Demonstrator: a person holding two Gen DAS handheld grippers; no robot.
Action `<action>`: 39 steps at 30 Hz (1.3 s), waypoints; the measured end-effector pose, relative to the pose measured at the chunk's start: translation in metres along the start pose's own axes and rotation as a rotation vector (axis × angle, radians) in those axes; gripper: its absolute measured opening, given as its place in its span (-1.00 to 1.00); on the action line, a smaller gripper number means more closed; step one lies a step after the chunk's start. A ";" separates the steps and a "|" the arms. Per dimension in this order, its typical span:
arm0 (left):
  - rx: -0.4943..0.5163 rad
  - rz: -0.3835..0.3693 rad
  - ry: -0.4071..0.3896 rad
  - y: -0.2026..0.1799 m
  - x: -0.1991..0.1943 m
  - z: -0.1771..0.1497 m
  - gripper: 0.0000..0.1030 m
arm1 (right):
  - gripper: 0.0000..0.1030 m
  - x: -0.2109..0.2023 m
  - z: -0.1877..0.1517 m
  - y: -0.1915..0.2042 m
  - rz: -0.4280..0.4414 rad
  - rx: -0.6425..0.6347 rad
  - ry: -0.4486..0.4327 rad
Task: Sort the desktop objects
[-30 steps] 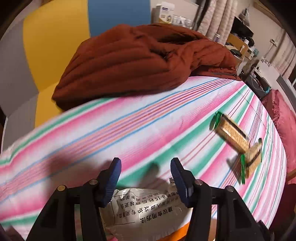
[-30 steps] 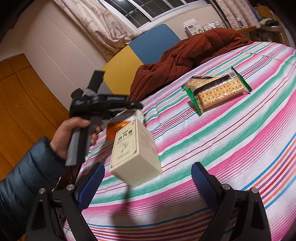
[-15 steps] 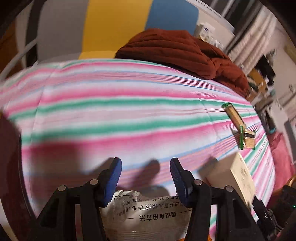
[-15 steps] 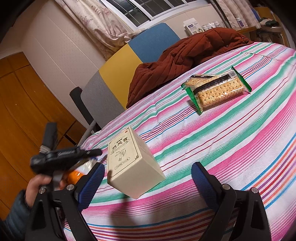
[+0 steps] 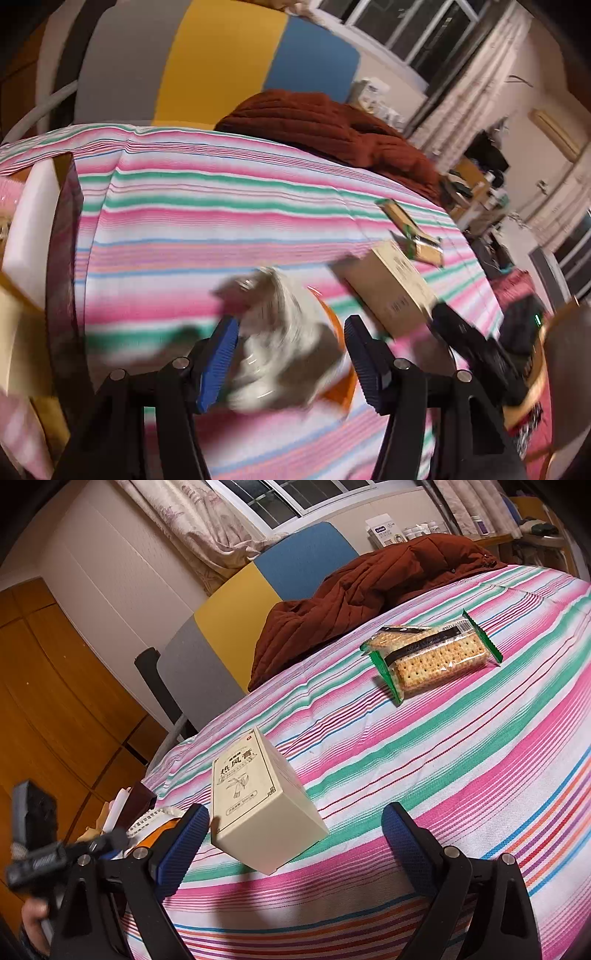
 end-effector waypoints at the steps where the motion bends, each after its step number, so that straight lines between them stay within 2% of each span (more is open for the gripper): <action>1: 0.021 -0.007 -0.012 -0.001 -0.006 -0.005 0.21 | 0.87 0.000 0.000 0.000 -0.002 -0.001 0.001; 7: 0.109 0.030 -0.089 -0.005 -0.022 -0.024 0.24 | 0.87 0.000 0.000 0.002 -0.017 -0.015 0.009; 12: 0.169 0.036 -0.133 -0.019 -0.020 -0.024 0.29 | 0.87 -0.003 -0.002 0.004 -0.033 -0.026 0.017; 16: 0.226 0.050 -0.151 -0.033 -0.015 -0.021 0.56 | 0.87 -0.008 -0.005 0.007 -0.041 -0.032 0.017; 18: 0.257 0.078 -0.160 -0.040 -0.010 -0.019 0.57 | 0.86 -0.011 -0.006 0.011 -0.045 -0.041 0.015; 25: 0.334 0.164 -0.162 -0.046 0.006 -0.023 0.59 | 0.86 -0.008 -0.005 0.036 -0.084 -0.215 0.034; 32: 0.293 0.142 -0.129 -0.032 0.019 -0.024 0.59 | 0.84 0.016 0.000 0.048 -0.133 -0.344 0.104; 33: 0.292 0.136 -0.132 -0.031 0.019 -0.025 0.59 | 0.74 0.019 -0.001 0.048 -0.142 -0.359 0.116; 34: 0.290 0.131 -0.134 -0.031 0.020 -0.026 0.59 | 0.53 0.023 -0.001 0.049 -0.151 -0.375 0.128; 36: 0.289 0.124 -0.144 -0.029 0.019 -0.027 0.60 | 0.31 0.027 -0.003 0.050 -0.161 -0.392 0.146; 39: 0.276 0.114 -0.145 -0.027 0.019 -0.027 0.60 | 0.16 0.029 -0.006 0.051 -0.163 -0.408 0.156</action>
Point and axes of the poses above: each gripper's, at about its wrist camera, not at the fingertips, and x roughly the way its jaws point, y to its left, z to its top, the point moved 2 cm from there along x, roughly the way its jaws point, and after that the axes turned 9 degrees about -y, right-handed, at the moved point
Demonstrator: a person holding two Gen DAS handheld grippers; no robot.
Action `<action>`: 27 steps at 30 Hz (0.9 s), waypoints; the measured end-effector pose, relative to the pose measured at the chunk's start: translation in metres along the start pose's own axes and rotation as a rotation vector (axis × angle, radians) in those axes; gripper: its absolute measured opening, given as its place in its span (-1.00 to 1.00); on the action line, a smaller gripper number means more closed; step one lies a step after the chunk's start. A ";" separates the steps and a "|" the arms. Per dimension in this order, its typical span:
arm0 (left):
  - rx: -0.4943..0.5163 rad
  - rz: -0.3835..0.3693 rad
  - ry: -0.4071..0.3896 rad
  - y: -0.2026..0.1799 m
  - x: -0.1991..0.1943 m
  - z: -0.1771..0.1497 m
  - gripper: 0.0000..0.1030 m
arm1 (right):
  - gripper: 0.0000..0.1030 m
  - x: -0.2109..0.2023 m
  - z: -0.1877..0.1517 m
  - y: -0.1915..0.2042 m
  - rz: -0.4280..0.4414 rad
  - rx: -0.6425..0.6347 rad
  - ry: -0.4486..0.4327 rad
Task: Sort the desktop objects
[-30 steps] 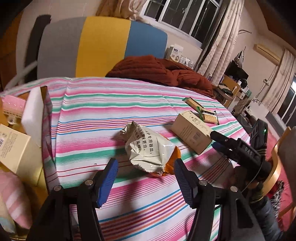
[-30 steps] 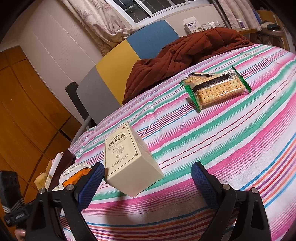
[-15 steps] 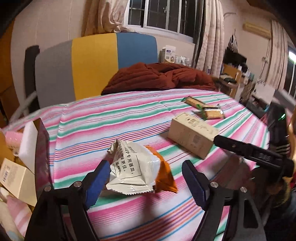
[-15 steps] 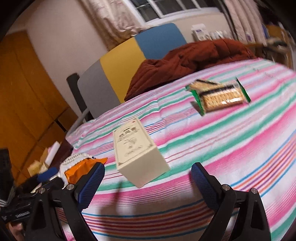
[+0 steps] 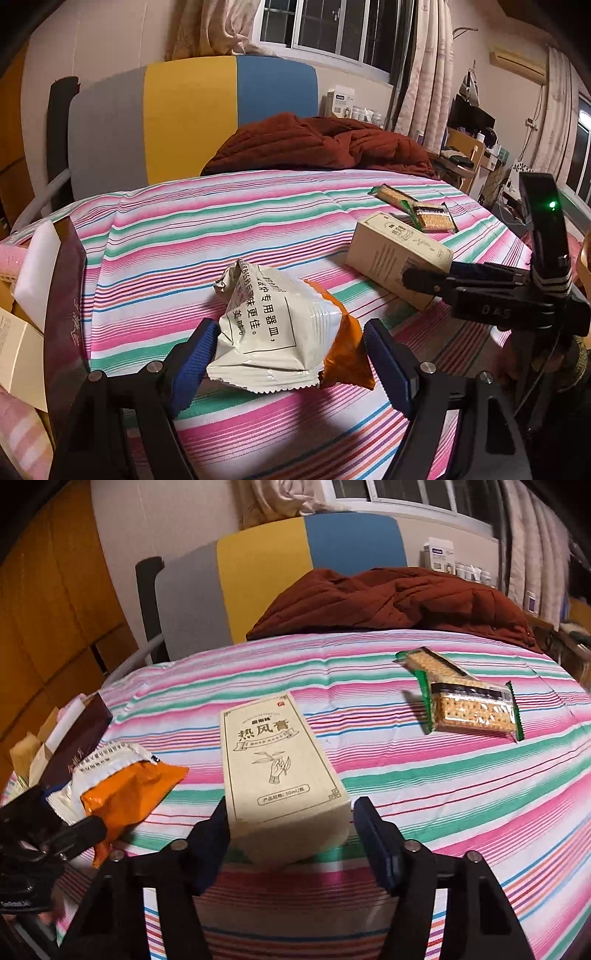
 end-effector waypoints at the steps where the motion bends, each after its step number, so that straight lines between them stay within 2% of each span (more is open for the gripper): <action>1: -0.007 -0.003 0.003 0.001 0.000 0.000 0.60 | 0.14 -0.002 0.000 0.002 0.000 -0.004 -0.010; 6: -0.045 -0.010 0.014 0.011 -0.001 -0.001 0.57 | 0.13 -0.005 -0.005 0.015 0.024 -0.009 -0.027; 9: -0.025 0.003 0.001 0.012 -0.004 0.003 0.57 | 0.13 -0.005 -0.008 0.022 0.020 -0.011 -0.034; 18: 0.041 0.037 0.038 0.003 0.008 0.001 0.57 | 0.27 -0.002 -0.011 0.016 0.038 0.061 -0.034; 27: 0.050 0.054 0.029 0.006 0.013 0.010 0.56 | 0.29 0.000 -0.009 0.016 0.025 0.073 -0.030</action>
Point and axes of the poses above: each gripper's, at about its wrist camera, not at the fingertips, and x roughly the way its jaws point, y to its left, z to its top, the point moved 2 cm from there along x, roughly the way its jaws point, and after that the axes turned 9 degrees about -y, right-handed, at the moved point
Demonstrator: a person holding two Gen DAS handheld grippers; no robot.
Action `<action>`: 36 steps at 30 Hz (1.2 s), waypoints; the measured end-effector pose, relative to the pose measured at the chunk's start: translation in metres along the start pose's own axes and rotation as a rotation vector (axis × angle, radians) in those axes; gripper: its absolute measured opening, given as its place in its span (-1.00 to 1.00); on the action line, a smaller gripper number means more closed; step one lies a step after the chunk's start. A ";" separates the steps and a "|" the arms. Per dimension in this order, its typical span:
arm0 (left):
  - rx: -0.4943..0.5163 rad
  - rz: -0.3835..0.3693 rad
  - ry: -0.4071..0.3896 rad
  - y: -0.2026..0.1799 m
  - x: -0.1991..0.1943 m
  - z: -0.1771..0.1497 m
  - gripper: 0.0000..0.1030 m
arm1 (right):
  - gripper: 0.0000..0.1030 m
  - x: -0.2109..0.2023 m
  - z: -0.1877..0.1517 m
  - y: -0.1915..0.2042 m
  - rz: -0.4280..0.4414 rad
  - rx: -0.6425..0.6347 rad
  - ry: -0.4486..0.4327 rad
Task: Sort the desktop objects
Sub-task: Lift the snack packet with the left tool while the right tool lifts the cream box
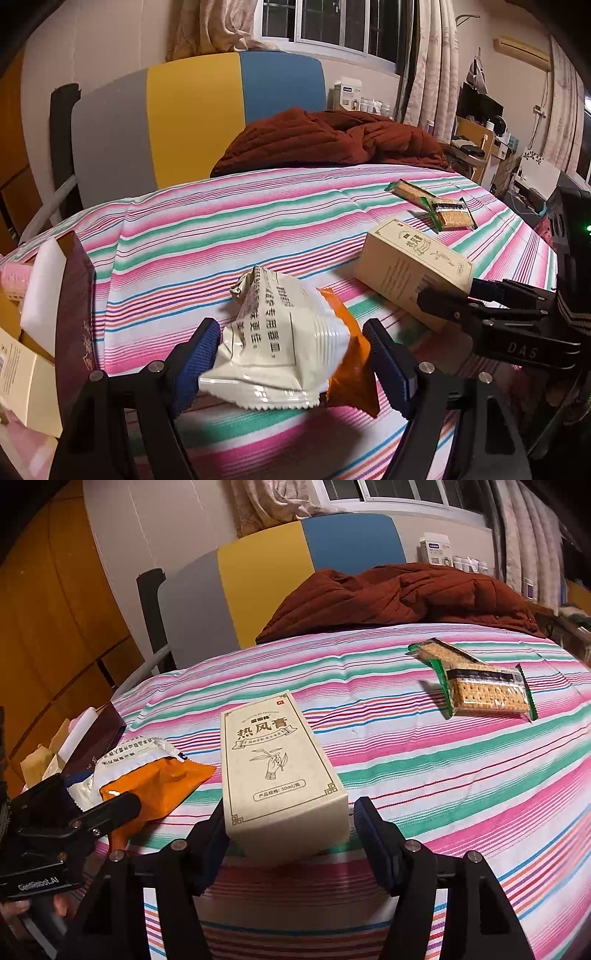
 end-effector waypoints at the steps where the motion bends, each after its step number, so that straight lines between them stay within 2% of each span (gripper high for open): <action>1: -0.003 -0.003 0.003 0.000 0.001 0.000 0.50 | 0.29 0.000 0.000 0.000 -0.002 -0.001 0.000; 4: -0.008 -0.009 0.000 0.001 0.001 -0.001 0.43 | 0.18 0.001 0.000 0.001 -0.006 -0.010 -0.002; 21: -0.015 -0.030 -0.039 -0.003 -0.025 -0.012 0.36 | 0.12 -0.022 -0.004 0.029 -0.038 -0.095 -0.068; 29: -0.011 -0.030 -0.036 -0.004 -0.041 -0.025 0.36 | 0.11 -0.031 -0.027 0.049 -0.018 -0.143 -0.021; 32: -0.019 -0.028 -0.039 -0.002 -0.044 -0.028 0.36 | 0.14 -0.031 -0.031 0.049 -0.018 -0.137 -0.009; 34: -0.023 -0.027 -0.041 -0.001 -0.045 -0.029 0.36 | 0.35 -0.031 -0.029 0.050 -0.026 -0.131 -0.010; 36: -0.023 -0.029 -0.041 -0.001 -0.044 -0.029 0.36 | 0.43 -0.029 -0.026 0.051 -0.035 -0.136 -0.015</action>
Point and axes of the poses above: each gripper's, at about its wrist camera, not at the fingertips, and x roughly the way its jaws point, y to its left, z to its top, the point moved 2 cm from there along x, roughly the way its jaws point, and after that the axes turned 9 degrees about -y, right-handed, at the moved point
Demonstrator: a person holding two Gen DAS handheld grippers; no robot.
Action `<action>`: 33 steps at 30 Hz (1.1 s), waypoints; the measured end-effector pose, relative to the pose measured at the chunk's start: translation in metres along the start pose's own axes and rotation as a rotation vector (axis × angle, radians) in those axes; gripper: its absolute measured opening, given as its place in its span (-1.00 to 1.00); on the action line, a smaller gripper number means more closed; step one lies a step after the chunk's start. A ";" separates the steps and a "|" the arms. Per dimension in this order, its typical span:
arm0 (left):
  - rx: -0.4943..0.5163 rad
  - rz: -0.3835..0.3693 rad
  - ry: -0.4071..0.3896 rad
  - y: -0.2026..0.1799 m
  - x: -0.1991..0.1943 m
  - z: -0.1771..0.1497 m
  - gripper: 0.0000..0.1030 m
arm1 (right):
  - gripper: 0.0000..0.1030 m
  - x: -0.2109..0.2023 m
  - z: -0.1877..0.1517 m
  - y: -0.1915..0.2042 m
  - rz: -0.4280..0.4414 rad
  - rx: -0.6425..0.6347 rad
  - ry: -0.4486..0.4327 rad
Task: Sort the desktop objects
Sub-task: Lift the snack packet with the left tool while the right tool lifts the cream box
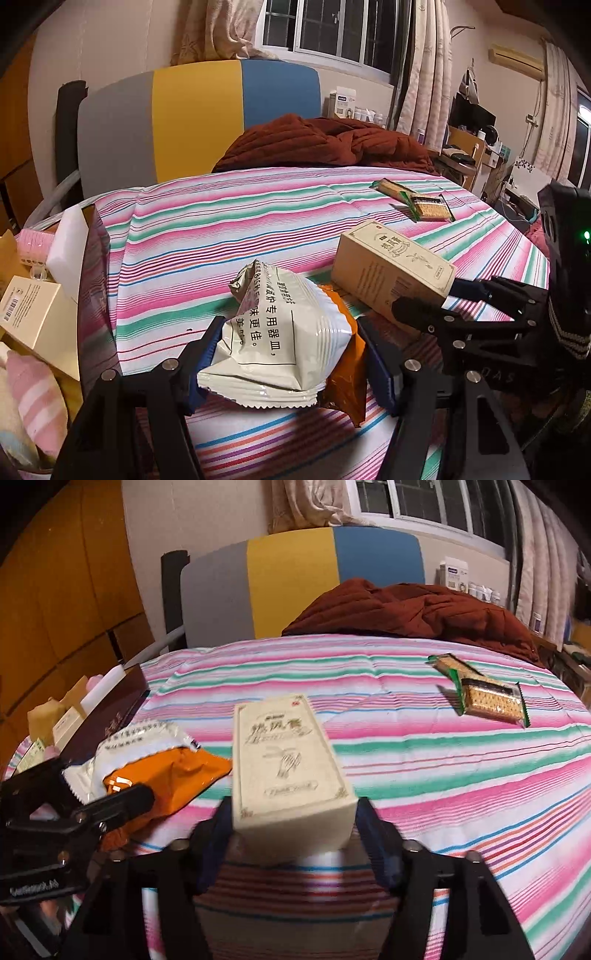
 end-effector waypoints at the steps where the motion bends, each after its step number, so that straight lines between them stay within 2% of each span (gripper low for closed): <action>1: 0.002 0.000 -0.002 0.000 0.001 0.000 0.37 | 0.46 0.002 0.001 0.001 -0.004 -0.005 0.002; 4: 0.008 -0.001 -0.008 -0.001 0.002 -0.001 0.37 | 0.44 0.010 0.005 0.003 -0.015 -0.020 0.009; 5: 0.008 -0.002 -0.010 -0.001 0.003 -0.001 0.37 | 0.37 0.013 0.006 0.003 -0.020 -0.025 0.014; 6: 0.010 -0.003 -0.012 -0.001 0.003 -0.001 0.37 | 0.09 0.015 0.006 0.004 -0.020 -0.029 0.022; 7: 0.012 -0.004 -0.014 -0.001 0.003 -0.001 0.37 | 0.03 0.016 0.005 0.004 -0.020 -0.030 0.024; 17: -0.004 -0.048 -0.054 -0.004 -0.010 -0.002 0.34 | 0.01 -0.011 -0.003 0.008 0.013 -0.001 -0.032; 22: -0.022 -0.057 -0.104 -0.003 -0.028 0.004 0.34 | 0.01 -0.026 0.001 0.014 0.022 -0.002 -0.067; 33: -0.055 0.041 -0.228 0.021 -0.082 0.023 0.35 | 0.01 -0.042 0.034 0.048 0.080 -0.039 -0.155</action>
Point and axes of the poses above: each gripper's, at about its wrist camera, not at the fingertips, and x roughly the way its jaws point, y to its left, z to its top, the point moved 2 cm from there along x, roughly the way its jaws point, and after that the axes turned 9 degrees about -y, right-handed, at the moved point
